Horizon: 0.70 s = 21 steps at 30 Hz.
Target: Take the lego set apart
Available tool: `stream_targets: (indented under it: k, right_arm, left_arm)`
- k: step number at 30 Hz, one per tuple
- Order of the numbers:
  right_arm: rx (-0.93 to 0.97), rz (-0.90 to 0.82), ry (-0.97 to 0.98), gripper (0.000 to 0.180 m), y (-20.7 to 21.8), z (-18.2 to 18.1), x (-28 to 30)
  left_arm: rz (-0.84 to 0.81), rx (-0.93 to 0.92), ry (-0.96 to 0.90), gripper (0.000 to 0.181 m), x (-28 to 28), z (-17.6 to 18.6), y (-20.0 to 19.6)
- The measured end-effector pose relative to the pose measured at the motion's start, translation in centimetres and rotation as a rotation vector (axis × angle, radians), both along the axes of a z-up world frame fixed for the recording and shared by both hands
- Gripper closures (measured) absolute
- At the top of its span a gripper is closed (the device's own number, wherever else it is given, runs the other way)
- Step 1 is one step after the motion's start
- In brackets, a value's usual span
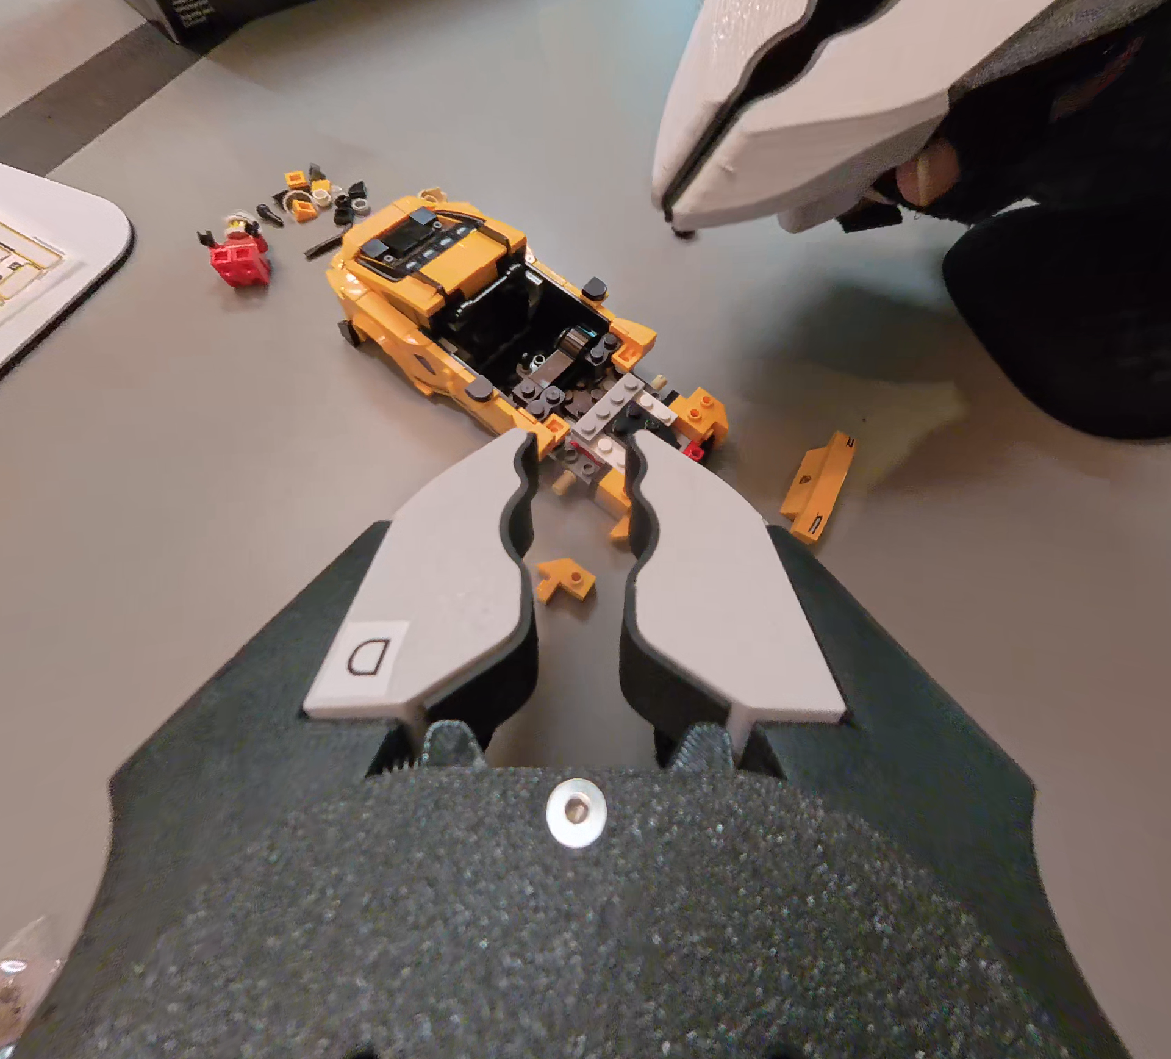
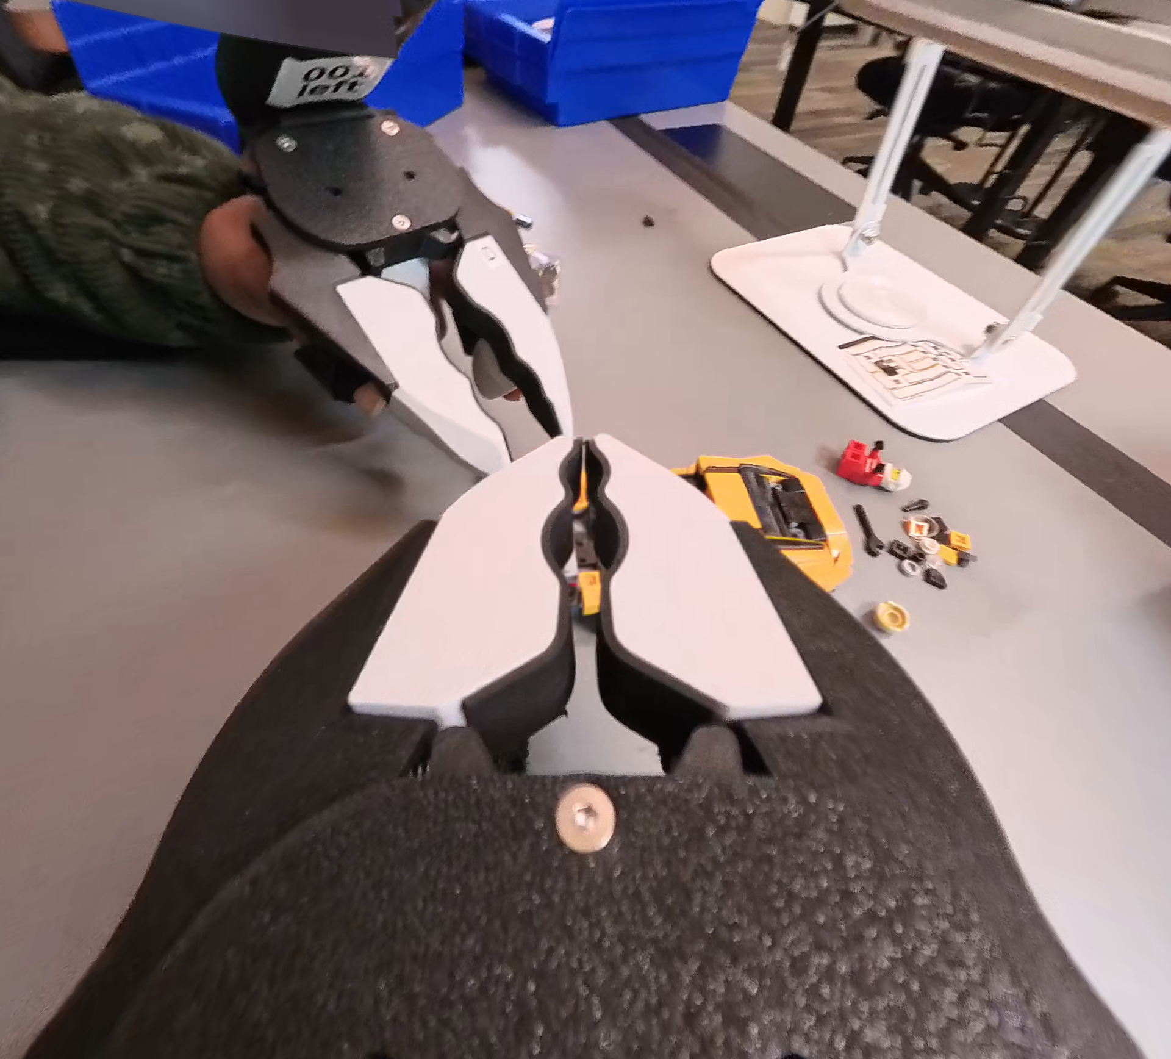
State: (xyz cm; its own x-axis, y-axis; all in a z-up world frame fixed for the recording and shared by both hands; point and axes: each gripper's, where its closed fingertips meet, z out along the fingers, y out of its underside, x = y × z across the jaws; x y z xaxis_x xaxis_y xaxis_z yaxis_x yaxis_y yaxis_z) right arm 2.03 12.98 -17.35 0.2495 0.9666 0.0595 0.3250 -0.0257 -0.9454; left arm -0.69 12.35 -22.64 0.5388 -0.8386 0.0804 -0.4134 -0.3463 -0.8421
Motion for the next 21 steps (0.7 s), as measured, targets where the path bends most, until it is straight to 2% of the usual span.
stream_targets:
  k: [11,21]
  right_arm:
    - [0.030,-0.323,0.121,0.179,4.8,0.4,1.8]
    - [0.100,-0.469,0.133,0.175,7.8,-0.9,4.4]
  left_arm:
    - [0.153,0.142,-0.082,0.171,-2.4,2.3,2.6]
    - [0.205,0.240,-0.058,0.175,-3.6,2.7,4.8]
